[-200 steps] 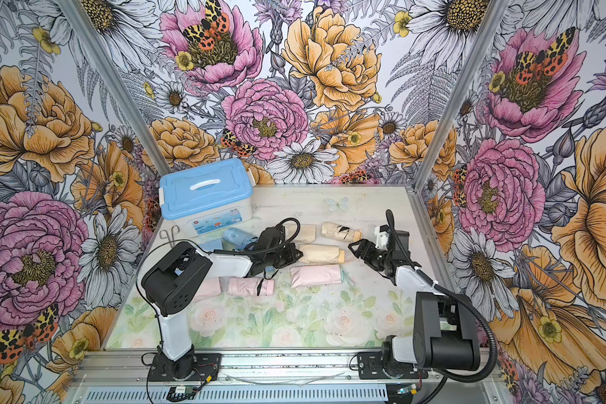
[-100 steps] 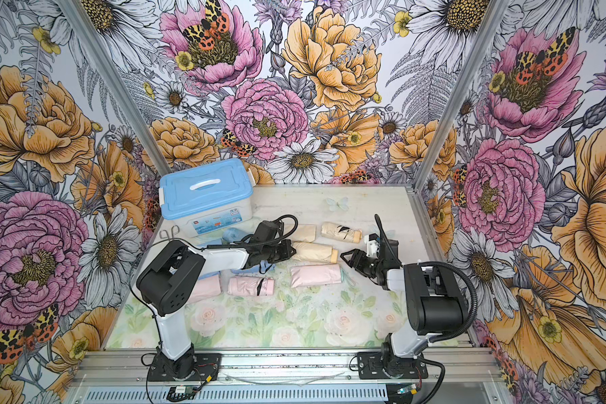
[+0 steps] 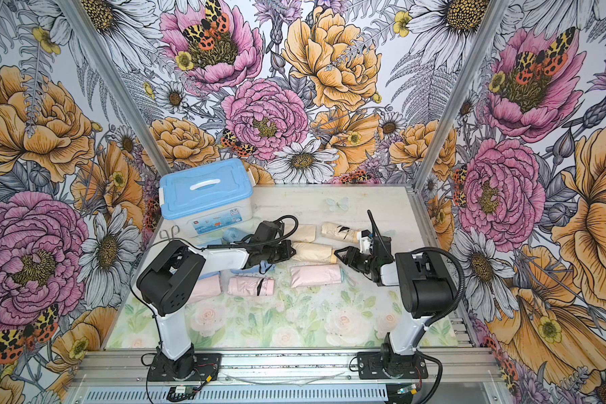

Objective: Take umbrellas out of sleeves
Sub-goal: Take out the umbrella from the umbrella sleeve.

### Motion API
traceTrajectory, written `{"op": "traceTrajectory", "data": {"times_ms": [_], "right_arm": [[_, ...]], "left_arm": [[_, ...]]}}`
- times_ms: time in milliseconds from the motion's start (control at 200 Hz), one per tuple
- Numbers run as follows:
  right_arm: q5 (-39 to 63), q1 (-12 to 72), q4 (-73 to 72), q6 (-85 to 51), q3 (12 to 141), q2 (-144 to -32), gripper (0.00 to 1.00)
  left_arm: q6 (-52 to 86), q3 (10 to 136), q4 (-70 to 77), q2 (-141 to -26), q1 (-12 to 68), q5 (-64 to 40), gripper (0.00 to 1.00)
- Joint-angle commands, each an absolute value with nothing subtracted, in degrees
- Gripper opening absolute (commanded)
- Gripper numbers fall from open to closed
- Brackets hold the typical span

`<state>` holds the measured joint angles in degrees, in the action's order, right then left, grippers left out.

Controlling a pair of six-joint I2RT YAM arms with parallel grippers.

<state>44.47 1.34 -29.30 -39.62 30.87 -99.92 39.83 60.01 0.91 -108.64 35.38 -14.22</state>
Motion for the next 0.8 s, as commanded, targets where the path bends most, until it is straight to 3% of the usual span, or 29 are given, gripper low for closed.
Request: {"op": "traceTrajectory", "data": {"times_ms": [0,275,590,795], "right_arm": [[45.44,2.96,-32.26,-40.76,32.43,-102.21,0.54],[47.99,4.45,-45.36,-47.91,30.79,-106.74,0.45],[50.79,4.7,-65.6,-59.01,28.18,-111.75,0.28],[50.84,4.69,-68.29,-60.85,27.91,-113.02,0.15]], "left_arm": [[38.39,61.15,-1.7,-110.71,35.54,-12.9,0.0],[38.41,61.87,-1.77,-111.18,35.51,-13.26,0.0],[38.58,62.23,-2.14,-110.79,35.5,-13.4,0.0],[38.41,62.35,-2.78,-110.48,35.5,-12.99,0.0]]}}
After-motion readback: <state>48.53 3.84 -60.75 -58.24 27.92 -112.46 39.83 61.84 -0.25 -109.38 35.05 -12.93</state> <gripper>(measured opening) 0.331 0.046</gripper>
